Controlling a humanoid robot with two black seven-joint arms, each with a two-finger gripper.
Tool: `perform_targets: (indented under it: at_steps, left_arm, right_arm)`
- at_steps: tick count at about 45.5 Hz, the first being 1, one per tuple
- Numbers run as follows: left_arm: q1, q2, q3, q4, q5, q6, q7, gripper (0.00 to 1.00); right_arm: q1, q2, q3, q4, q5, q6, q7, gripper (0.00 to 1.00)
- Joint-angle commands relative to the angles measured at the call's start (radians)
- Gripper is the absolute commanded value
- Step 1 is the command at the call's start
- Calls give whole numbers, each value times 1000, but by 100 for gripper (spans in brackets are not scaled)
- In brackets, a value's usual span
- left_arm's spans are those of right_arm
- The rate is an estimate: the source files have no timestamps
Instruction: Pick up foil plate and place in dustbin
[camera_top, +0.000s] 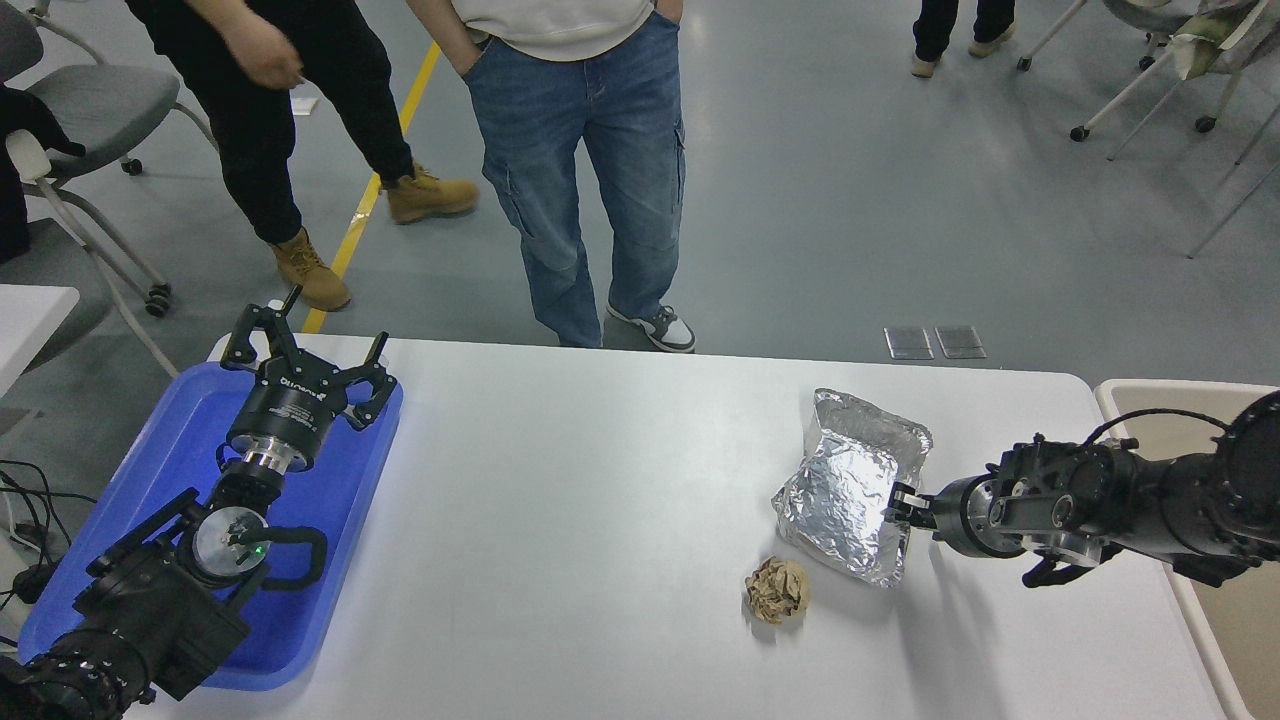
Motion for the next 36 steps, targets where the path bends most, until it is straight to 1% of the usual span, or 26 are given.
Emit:
perform_targets:
  at_steps: [1,6,7,8,9,10,16,29,36]
  left_arm:
    - [0,0,0,0,0,0,-1,100]
    - [0,0,0,0,0,0,-1,100]
    - [0,0,0,0,0,0,-1,100]
    - [0,0,-1,0,0,0,-1,100]
    - [0,0,-1,0,0,0,-1,100]
    - [0,0,0,0,0,0,1,100]
    - [0,0,0,0,0,0,1,100]
    - [0,0,0,0,0,0,1,100]
    - [0,0,0,0,0,0,1,100]
  right_arm:
    - [-11,3,0,-1,-10,-7,0,32]
    - [-13,7,0,-1,-10,-7,0,16]
    - [-14,9,0,-1,-10,-7,2,8]
    - [-14,9,0,-1,-10,-7,3,4]
    - [-14,9,0,-1,-10,-7,7,1]
    - [-14,9,0,-1,-10,-7,10,0]
    - [-11,9,0,-1,-10,-8,25,0]
    - [36,1,-9,14,-10,-13,28,0]
    - [119,-51,-9,75,-10,1,28,0]
